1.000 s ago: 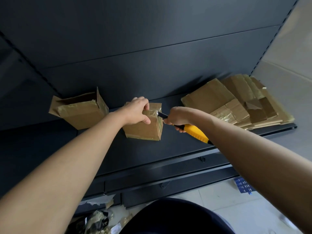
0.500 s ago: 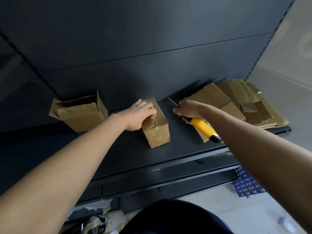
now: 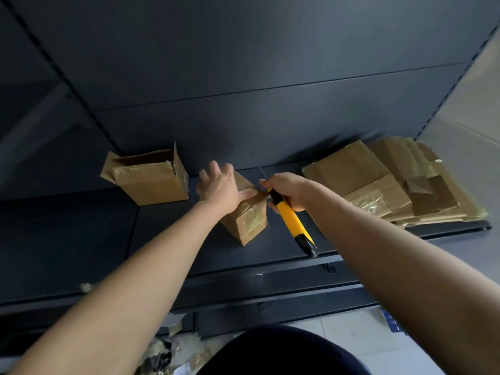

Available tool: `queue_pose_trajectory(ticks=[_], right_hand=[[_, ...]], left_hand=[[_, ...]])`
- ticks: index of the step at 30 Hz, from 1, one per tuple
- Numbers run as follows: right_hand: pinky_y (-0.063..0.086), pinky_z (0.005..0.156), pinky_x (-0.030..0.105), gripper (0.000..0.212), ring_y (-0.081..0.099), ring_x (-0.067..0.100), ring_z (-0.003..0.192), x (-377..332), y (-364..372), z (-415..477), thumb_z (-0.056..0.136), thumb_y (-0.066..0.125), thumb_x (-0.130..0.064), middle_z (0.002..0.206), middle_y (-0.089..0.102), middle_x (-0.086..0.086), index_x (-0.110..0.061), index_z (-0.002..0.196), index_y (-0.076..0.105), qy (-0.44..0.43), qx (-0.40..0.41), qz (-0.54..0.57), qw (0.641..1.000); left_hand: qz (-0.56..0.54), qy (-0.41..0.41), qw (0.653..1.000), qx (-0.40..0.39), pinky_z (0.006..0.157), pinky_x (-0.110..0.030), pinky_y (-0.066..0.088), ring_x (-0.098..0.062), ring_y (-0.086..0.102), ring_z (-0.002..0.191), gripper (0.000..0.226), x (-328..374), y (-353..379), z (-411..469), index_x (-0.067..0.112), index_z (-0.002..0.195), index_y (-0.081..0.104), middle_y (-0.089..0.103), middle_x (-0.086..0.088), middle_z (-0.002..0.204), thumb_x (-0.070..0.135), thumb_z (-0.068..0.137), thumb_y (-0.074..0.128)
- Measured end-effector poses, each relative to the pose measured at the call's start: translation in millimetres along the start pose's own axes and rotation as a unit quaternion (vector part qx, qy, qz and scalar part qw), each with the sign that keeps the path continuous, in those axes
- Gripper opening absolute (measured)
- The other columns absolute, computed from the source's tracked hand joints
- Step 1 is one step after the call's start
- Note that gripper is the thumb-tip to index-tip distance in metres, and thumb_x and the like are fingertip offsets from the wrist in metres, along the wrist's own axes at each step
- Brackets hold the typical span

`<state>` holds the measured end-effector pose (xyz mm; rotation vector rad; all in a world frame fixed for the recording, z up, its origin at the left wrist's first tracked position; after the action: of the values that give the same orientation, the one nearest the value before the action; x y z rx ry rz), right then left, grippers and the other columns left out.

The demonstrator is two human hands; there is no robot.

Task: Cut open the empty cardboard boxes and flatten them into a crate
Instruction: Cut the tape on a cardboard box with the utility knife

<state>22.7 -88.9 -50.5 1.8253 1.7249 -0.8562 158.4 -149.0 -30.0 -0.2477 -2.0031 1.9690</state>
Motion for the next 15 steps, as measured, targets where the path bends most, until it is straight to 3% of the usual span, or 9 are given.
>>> queue_pose_trajectory(ticks=[5,8,10,12,15], right_hand=[[0.042,0.045,0.024,0.020,0.045,0.015,0.047,7,-4,-1,0.097,0.051,-0.027,0.077,0.058,0.012,-0.008,0.096,0.047,0.028,-0.017,0.020,0.999],[0.040,0.044,0.026,0.022,0.048,0.016,0.038,8,-12,2,0.097,0.051,-0.026,0.085,0.065,0.021,-0.006,0.103,0.045,0.017,0.012,0.026,0.999],[0.041,0.044,0.026,0.024,0.051,0.017,0.038,5,-23,5,0.097,0.051,-0.025,0.085,0.063,0.022,-0.004,0.107,0.043,-0.007,0.056,0.015,0.998],[0.045,0.046,0.027,0.023,0.055,0.020,0.050,-1,-29,6,0.098,0.051,-0.026,0.080,0.063,0.019,-0.004,0.104,0.045,-0.027,0.063,0.002,0.998],[0.051,0.054,0.029,0.025,0.057,0.021,0.059,-9,-32,8,0.099,0.046,-0.030,0.080,0.061,0.015,-0.006,0.092,0.048,-0.062,0.063,-0.027,0.996]], left_hand=[[-0.127,-0.052,0.990,-0.023,0.090,-0.033,0.040,-0.027,0.040,0.116,0.111,-8,4,-1,0.001,0.132,0.031,0.030,-0.010,0.122,0.076,0.058,0.066],[-0.160,-0.031,0.984,-0.076,0.089,-0.031,0.038,-0.022,0.038,0.119,0.109,-4,6,-1,0.007,0.131,0.025,0.020,-0.002,0.115,0.072,0.057,0.071],[-0.153,-0.017,0.979,-0.135,0.088,-0.030,0.038,-0.021,0.037,0.120,0.099,-4,5,2,0.012,0.130,0.026,0.019,0.002,0.115,0.059,0.059,0.076],[-0.125,0.008,0.975,-0.183,0.084,-0.030,0.038,-0.021,0.034,0.121,0.085,-5,2,3,0.017,0.131,0.026,0.022,0.003,0.125,0.038,0.064,0.075],[-0.094,0.060,0.975,-0.191,0.091,-0.033,0.039,-0.023,0.026,0.124,0.078,-10,2,2,0.025,0.137,0.028,0.017,0.003,0.139,0.005,0.071,0.064]])
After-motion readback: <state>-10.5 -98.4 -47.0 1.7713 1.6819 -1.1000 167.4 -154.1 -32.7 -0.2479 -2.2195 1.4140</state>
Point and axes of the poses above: each hand's wrist, its own z-axis towards the middle knuckle, its own y-axis out of the palm, x = y × z, the point moved 5 cm from there along z, towards the middle knuckle
